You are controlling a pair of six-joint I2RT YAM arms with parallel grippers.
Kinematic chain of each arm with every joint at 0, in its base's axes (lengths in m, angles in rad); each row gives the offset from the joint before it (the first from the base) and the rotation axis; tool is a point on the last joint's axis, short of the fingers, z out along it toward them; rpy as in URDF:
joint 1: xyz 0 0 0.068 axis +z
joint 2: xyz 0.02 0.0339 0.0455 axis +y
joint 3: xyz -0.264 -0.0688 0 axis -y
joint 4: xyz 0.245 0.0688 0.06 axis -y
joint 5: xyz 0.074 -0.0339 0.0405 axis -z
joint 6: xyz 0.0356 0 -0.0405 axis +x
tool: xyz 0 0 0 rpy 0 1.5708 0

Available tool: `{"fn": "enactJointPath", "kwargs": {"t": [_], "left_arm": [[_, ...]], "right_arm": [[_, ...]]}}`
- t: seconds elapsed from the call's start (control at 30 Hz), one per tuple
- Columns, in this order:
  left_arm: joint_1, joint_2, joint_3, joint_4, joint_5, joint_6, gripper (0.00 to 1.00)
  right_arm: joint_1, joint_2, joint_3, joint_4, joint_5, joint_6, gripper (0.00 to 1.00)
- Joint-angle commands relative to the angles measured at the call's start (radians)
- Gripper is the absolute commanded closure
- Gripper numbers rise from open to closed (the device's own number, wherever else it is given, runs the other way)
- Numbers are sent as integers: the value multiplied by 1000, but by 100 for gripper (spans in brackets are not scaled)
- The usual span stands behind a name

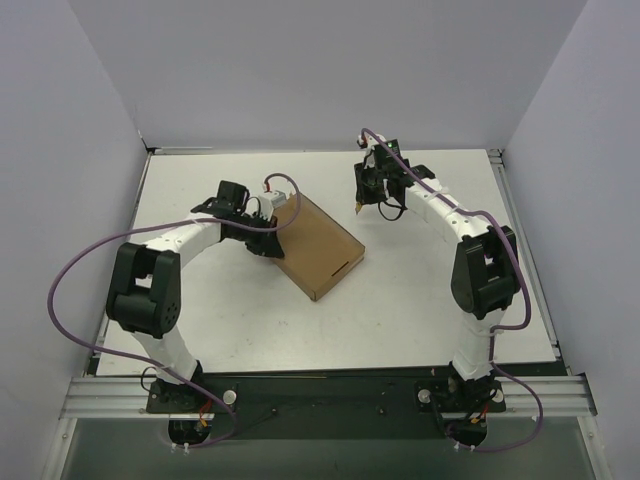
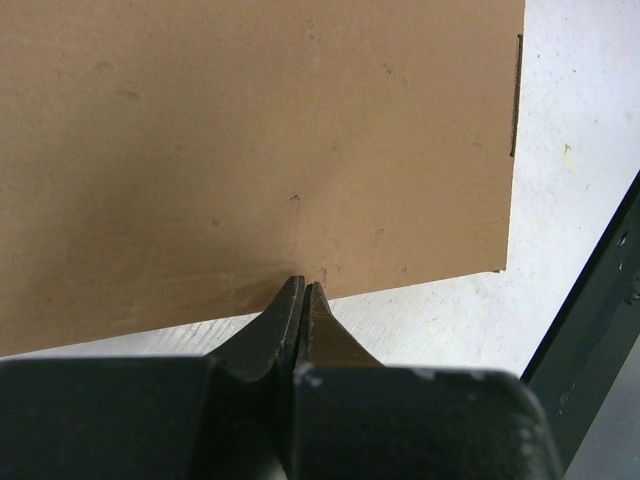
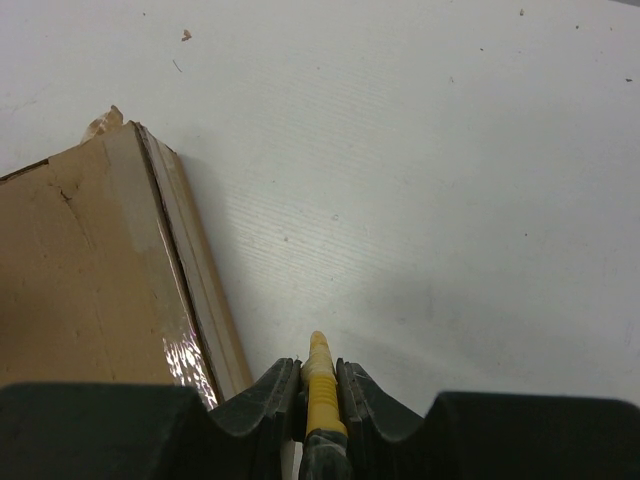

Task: Unpack the express box

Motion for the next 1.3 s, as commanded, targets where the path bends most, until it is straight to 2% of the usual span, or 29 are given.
{"fn": "enactJointPath", "kwargs": {"t": [0.0, 0.27, 0.47, 0.67, 0.93, 1.27], "left_arm": [[-2, 24, 26, 23, 4, 9, 100], [13, 21, -7, -62, -41, 146, 100], [48, -14, -100, -105, -80, 270, 100], [94, -40, -154, -106, -82, 292, 100], [123, -69, -174, -89, -61, 258, 100], [183, -154, -251, -117, -51, 266, 100]], "right_arm": [[-4, -26, -2, 14, -3, -7, 100], [-4, -3, 7, 20, -2, -16, 100], [5, 38, 31, 18, -25, -25, 100], [29, 51, 36, 17, -81, -22, 100], [79, 89, 96, 12, -376, 47, 100], [152, 78, 133, 11, -365, 28, 100]]}}
